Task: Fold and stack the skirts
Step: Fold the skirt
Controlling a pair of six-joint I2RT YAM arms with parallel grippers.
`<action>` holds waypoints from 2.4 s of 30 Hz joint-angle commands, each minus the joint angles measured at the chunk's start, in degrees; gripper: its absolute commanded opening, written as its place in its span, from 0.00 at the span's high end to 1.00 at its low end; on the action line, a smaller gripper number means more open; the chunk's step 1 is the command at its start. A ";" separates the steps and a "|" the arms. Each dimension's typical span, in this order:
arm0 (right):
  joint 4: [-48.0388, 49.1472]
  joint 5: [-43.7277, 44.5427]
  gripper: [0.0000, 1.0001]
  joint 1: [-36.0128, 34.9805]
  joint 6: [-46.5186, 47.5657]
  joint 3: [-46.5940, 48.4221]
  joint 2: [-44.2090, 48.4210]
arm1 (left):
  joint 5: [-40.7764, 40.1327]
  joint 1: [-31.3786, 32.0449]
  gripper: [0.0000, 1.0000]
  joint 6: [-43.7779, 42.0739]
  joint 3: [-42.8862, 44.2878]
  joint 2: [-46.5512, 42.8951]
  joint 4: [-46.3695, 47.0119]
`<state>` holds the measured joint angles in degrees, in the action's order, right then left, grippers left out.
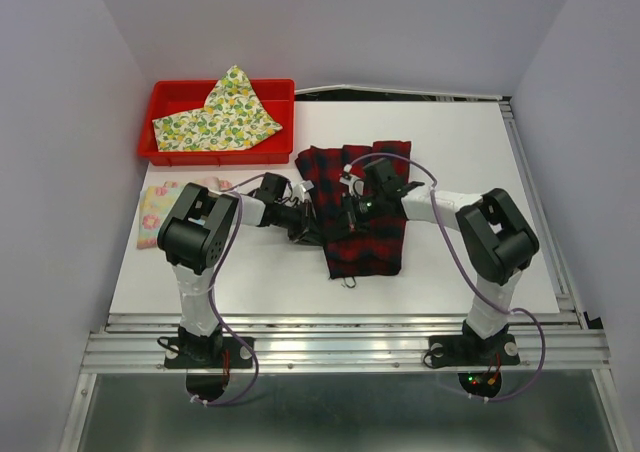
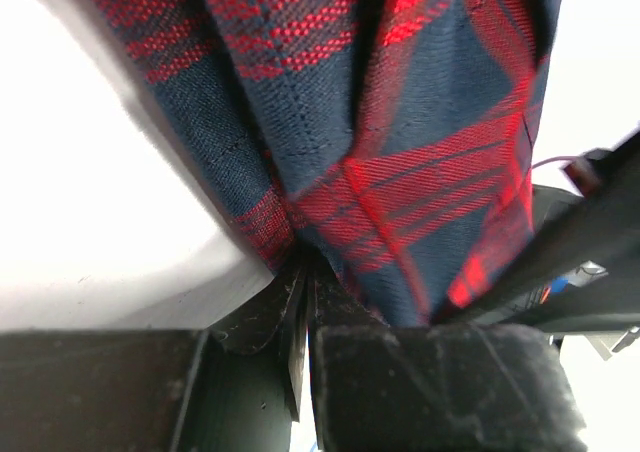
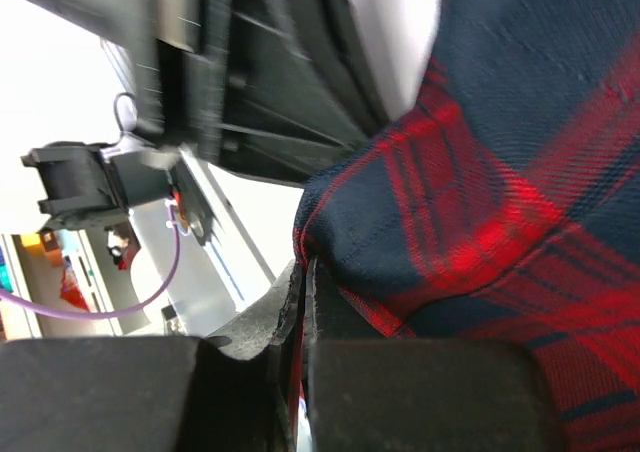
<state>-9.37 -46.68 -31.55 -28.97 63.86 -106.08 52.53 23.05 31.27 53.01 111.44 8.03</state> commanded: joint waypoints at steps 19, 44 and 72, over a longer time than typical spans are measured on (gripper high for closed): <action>4.63 -2.89 0.99 -1.50 1.28 -4.62 -5.00 | -6.57 -1.60 0.78 -4.89 1.74 -0.41 -5.56; 6.03 -3.77 0.71 0.43 -0.03 -1.37 -17.40 | 7.41 5.78 0.83 -9.74 -1.51 -12.57 -0.48; -22.51 -8.06 0.47 11.95 21.56 7.61 -1.59 | -2.96 2.62 1.00 -2.44 -3.80 3.44 1.37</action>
<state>-15.00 -54.28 -20.21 -22.90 70.28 -114.15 60.05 26.55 31.57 49.04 111.74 12.23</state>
